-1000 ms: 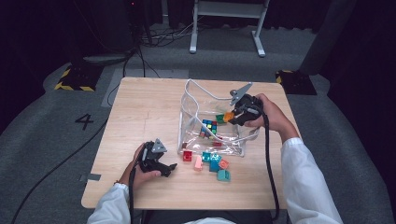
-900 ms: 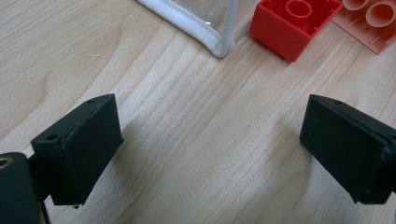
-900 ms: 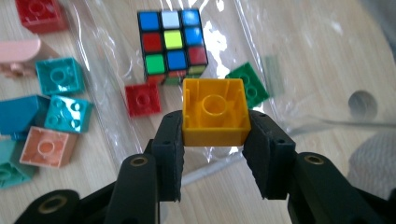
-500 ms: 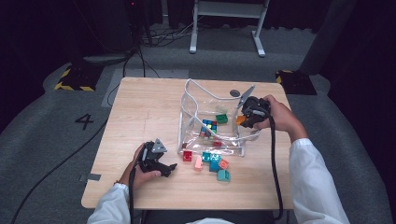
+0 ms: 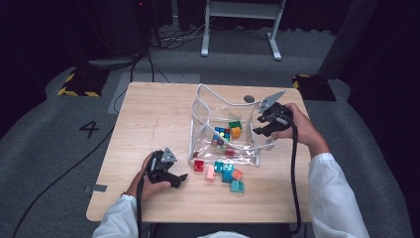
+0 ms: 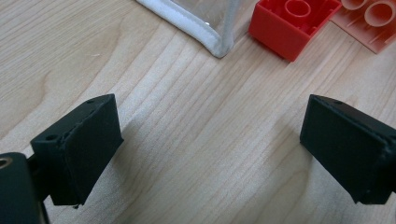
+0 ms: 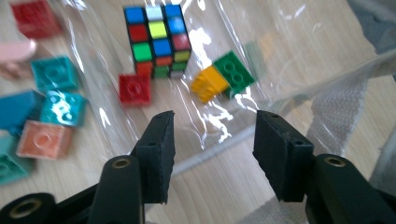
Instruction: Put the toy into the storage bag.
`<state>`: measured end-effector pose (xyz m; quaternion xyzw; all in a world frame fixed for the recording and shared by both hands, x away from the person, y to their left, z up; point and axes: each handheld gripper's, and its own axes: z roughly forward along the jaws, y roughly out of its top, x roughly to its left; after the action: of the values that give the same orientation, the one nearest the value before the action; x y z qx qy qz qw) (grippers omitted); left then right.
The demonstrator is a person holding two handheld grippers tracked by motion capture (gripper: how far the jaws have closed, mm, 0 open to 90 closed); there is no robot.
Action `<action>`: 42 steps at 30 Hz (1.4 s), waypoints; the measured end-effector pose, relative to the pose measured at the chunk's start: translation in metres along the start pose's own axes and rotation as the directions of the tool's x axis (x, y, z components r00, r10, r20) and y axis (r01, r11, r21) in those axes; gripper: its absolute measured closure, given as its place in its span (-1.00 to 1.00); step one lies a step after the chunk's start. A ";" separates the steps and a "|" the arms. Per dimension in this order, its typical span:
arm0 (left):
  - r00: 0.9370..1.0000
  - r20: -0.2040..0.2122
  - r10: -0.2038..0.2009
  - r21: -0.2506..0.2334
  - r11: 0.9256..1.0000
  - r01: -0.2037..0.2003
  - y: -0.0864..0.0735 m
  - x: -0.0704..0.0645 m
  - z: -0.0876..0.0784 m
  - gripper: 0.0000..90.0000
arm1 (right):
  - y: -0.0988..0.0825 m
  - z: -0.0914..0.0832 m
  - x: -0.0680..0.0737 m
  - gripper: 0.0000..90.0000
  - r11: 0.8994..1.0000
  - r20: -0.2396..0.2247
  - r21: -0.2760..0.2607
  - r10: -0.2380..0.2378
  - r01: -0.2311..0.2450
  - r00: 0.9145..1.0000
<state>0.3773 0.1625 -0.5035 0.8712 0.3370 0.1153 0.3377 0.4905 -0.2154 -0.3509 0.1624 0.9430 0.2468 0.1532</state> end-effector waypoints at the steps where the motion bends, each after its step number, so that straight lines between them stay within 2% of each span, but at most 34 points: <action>1: 1.000 0.000 0.000 0.000 1.000 0.000 0.000 0.000 0.000 -0.88 | -0.001 -0.003 0.001 0.02 1.000 -0.001 -0.021 0.007 -0.007 1.000; 4: 1.000 0.000 0.000 0.000 1.000 0.000 0.000 0.000 0.000 -0.88 | -0.003 -0.012 0.006 -0.07 0.995 -0.001 -0.092 0.046 -0.046 0.999; 6: 1.000 -0.001 -0.001 0.000 1.000 0.001 0.000 0.000 0.000 -0.88 | -0.004 -0.020 0.010 -0.12 0.986 0.011 -0.160 0.051 -0.048 0.999; 7: 1.000 0.000 0.000 0.000 1.000 0.000 0.000 0.000 0.000 -0.88 | -0.005 -0.024 0.012 -0.13 0.980 0.014 -0.185 0.071 -0.067 0.997; 10: 1.000 0.000 0.000 0.000 1.000 0.000 0.000 0.000 0.000 -0.88 | -0.010 -0.035 0.018 -0.20 0.967 0.032 -0.247 0.079 -0.068 0.996; 19: 1.000 0.001 0.000 0.001 1.000 0.000 0.000 0.000 0.000 -0.88 | -0.030 -0.058 0.032 -0.31 0.938 0.072 -0.332 0.134 -0.103 0.988; 20: 1.000 0.000 0.000 0.000 1.000 0.000 0.000 0.000 0.000 -0.88 | -0.034 -0.061 0.033 -0.31 0.933 0.072 -0.343 0.145 -0.112 0.987; 22: 1.000 0.000 0.000 0.001 1.000 0.000 0.000 0.000 0.000 -0.88 | -0.042 -0.066 0.036 -0.33 0.916 0.071 -0.377 0.177 -0.138 0.982; 24: 1.000 0.000 0.000 0.000 1.000 0.000 0.000 0.000 0.000 -0.88 | -0.049 -0.070 0.037 -0.34 0.908 0.074 -0.394 0.186 -0.143 0.980; 27: 1.000 0.000 0.000 0.001 1.000 0.000 0.000 0.000 0.000 -0.88 | -0.060 -0.075 0.040 -0.34 0.892 0.087 -0.423 0.218 -0.162 0.972; 32: 1.000 0.000 0.000 0.001 1.000 0.000 0.000 0.000 0.000 -0.88 | -0.079 -0.078 0.047 -0.35 0.884 0.095 -0.437 0.225 -0.162 0.970; 34: 1.000 0.000 0.000 0.000 1.000 0.000 0.000 0.000 0.000 -0.88 | -0.088 -0.077 0.052 -0.35 0.875 0.098 -0.452 0.239 -0.171 0.966; 36: 1.000 0.000 0.000 0.001 1.000 0.000 0.000 0.000 0.000 -0.88 | -0.098 -0.073 0.056 -0.35 0.870 0.087 -0.462 0.237 -0.172 0.968; 38: 1.000 0.000 0.000 0.000 1.000 0.000 0.000 0.000 0.000 -0.88 | -0.104 -0.069 0.060 -0.36 0.877 0.093 -0.449 0.237 -0.172 0.967; 40: 1.000 0.000 -0.001 0.001 1.000 0.001 0.000 0.000 0.000 -0.88 | -0.110 -0.063 0.064 -0.36 0.880 0.089 -0.440 0.241 -0.179 0.966; 42: 1.000 0.000 0.000 0.000 1.000 0.000 0.000 0.000 0.000 -0.88 | -0.115 -0.056 0.068 -0.35 0.891 0.101 -0.422 0.233 -0.171 0.967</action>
<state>0.3773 0.1625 -0.5035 0.8713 0.3370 0.1151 0.3376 0.3820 -0.3078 -0.3776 0.2421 0.8340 0.4406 0.2274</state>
